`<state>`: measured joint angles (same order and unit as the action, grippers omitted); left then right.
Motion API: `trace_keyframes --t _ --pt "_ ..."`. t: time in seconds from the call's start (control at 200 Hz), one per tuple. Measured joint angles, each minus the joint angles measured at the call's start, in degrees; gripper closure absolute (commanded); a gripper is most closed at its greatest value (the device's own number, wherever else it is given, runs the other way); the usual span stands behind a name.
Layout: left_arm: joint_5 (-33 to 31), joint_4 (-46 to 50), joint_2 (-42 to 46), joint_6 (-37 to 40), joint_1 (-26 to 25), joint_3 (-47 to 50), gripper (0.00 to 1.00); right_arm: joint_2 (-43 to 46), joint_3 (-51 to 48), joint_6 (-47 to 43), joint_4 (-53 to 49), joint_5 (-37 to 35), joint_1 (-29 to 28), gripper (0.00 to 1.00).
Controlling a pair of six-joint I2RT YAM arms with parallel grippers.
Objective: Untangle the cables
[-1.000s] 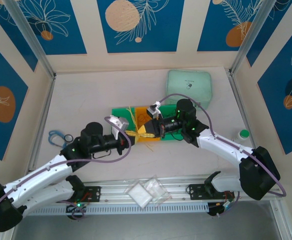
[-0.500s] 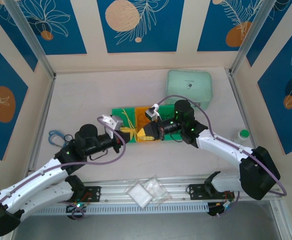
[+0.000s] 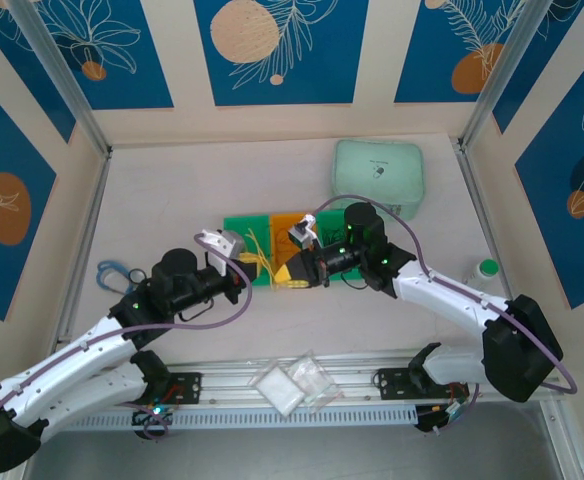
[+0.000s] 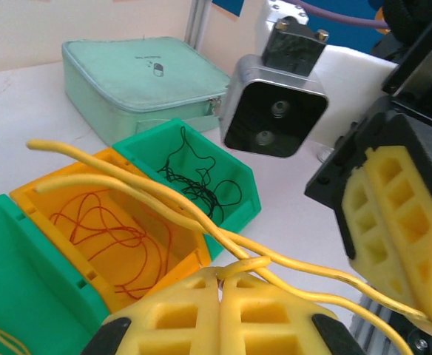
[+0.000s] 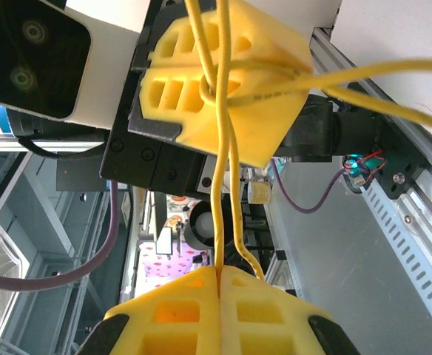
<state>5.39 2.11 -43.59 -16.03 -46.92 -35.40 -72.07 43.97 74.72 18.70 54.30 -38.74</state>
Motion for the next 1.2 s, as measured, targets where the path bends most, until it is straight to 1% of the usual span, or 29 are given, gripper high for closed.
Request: trace_keyframes --t 0.225,0.595,0.77,1.196 --pt "-2.4 0.7 0.0 0.3 0.0 -0.3 1.0 1.6 -0.1 -2.3 -4.2 -0.1 -0.3 1.0" --pt "-8.0 4.9 -0.1 1.2 0.0 -3.4 1.0 4.2 -1.3 -6.0 -10.6 -0.2 -0.4 1.0" --pt "-10.3 7.4 -1.4 1.4 0.0 -5.5 1.0 6.3 -1.8 -7.0 -12.6 -0.3 -0.2 1.0" --pt "-16.9 12.5 -1.9 2.7 0.0 -8.1 1.0 11.9 -4.3 -8.5 -16.7 -1.1 3.4 1.0"
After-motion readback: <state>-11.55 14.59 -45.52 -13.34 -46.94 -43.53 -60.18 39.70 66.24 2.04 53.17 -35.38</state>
